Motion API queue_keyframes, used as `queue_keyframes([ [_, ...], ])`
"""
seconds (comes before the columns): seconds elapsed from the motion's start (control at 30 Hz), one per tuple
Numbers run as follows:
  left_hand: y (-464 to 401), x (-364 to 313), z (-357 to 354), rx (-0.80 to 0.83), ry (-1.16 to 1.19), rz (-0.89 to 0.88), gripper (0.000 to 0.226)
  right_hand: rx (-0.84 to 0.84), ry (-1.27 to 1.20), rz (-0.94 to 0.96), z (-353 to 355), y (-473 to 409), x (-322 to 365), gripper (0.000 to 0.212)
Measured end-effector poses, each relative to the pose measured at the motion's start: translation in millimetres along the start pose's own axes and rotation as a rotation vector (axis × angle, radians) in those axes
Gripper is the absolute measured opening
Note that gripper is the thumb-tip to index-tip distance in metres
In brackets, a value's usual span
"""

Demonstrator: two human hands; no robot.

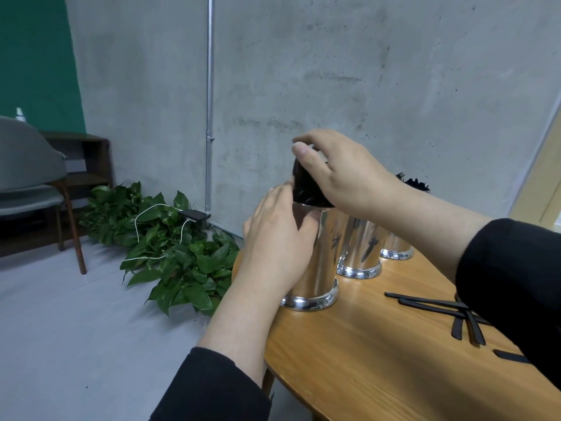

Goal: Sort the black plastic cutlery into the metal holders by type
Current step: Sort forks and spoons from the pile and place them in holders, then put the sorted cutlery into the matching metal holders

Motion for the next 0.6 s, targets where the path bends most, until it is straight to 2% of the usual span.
queue_keyframes([
  [0.13,3,3,-2,0.054,0.034,0.043,0.07,-0.071,-0.08,-0.023,13,8,-14,0.05],
  [0.27,5,0,1,0.05,0.089,0.044,0.074,-0.219,-0.142,-0.072,37,24,-39,0.046],
  [0.33,7,-7,11,-0.076,0.093,0.012,0.067,-0.262,-0.166,-0.115,48,41,-56,0.045],
  [0.37,10,-13,21,-0.19,0.099,-0.019,0.059,-0.276,-0.169,-0.133,53,53,-64,0.045],
  [0.43,23,-36,43,-0.451,0.118,-0.179,0.038,-0.284,-0.171,-0.196,62,84,-84,0.04],
  [0.47,30,-50,47,-0.532,0.126,-0.281,0.029,-0.278,-0.163,-0.247,67,104,-97,0.037],
  [0.5,36,-64,43,-0.549,0.154,-0.367,0.022,-0.262,-0.147,-0.305,71,127,-113,0.036],
  [0.53,40,-75,32,-0.5,0.197,-0.414,0.019,-0.239,-0.123,-0.366,75,152,-132,0.035],
  [0.6,42,-94,-5,-0.278,0.263,-0.416,0.017,-0.179,-0.056,-0.491,82,210,-168,0.037],
])
Point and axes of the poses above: each hand's wrist, its own y-axis away from the middle knuckle, its own z-axis out of the back of the hand, x = y × z, the point moved 9 cm from there along -y, towards the middle knuckle, and after that the axes turned 5 degrees about -z, right-handed, at the moved point
